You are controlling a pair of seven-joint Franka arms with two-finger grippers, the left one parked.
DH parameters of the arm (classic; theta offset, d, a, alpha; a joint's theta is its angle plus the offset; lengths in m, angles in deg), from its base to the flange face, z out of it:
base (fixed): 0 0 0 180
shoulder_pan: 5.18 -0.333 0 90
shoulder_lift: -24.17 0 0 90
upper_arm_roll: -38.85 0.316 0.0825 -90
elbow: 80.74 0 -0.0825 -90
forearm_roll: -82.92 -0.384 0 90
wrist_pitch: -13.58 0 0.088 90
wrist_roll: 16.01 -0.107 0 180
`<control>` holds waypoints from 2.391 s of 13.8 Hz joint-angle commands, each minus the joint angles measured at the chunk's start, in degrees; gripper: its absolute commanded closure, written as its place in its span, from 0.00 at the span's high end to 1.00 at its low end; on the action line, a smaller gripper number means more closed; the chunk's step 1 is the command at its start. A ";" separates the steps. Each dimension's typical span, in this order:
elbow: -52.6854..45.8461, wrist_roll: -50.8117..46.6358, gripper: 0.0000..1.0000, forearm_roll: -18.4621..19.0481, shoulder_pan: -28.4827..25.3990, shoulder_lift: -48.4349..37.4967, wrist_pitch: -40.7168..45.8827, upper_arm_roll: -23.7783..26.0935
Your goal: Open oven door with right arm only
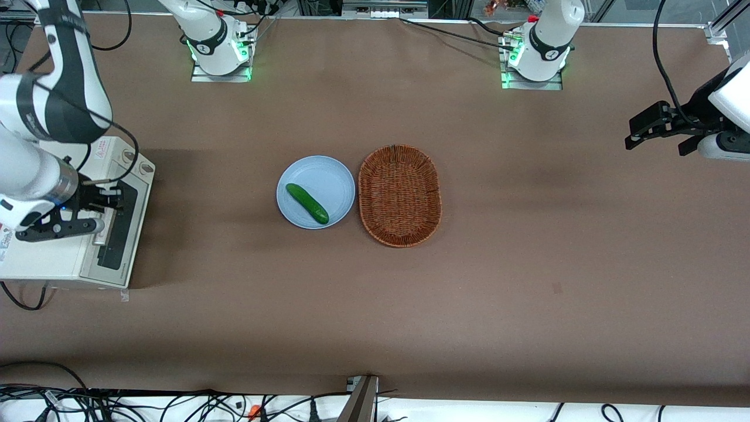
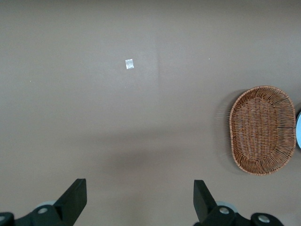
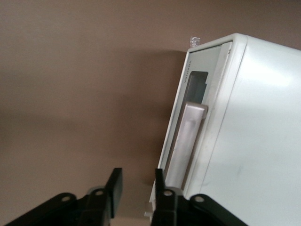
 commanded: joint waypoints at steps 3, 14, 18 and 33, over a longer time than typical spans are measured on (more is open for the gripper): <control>1.03 0.76 0.00 2.74 2.38 2.11 -3.53 -0.43; 2.96 -3.09 0.00 2.39 3.45 8.00 -11.26 -0.70; 2.88 -14.33 0.00 2.21 -0.58 10.82 -14.43 -0.43; -1.34 -31.51 1.00 -2.33 -9.04 5.84 -11.66 1.58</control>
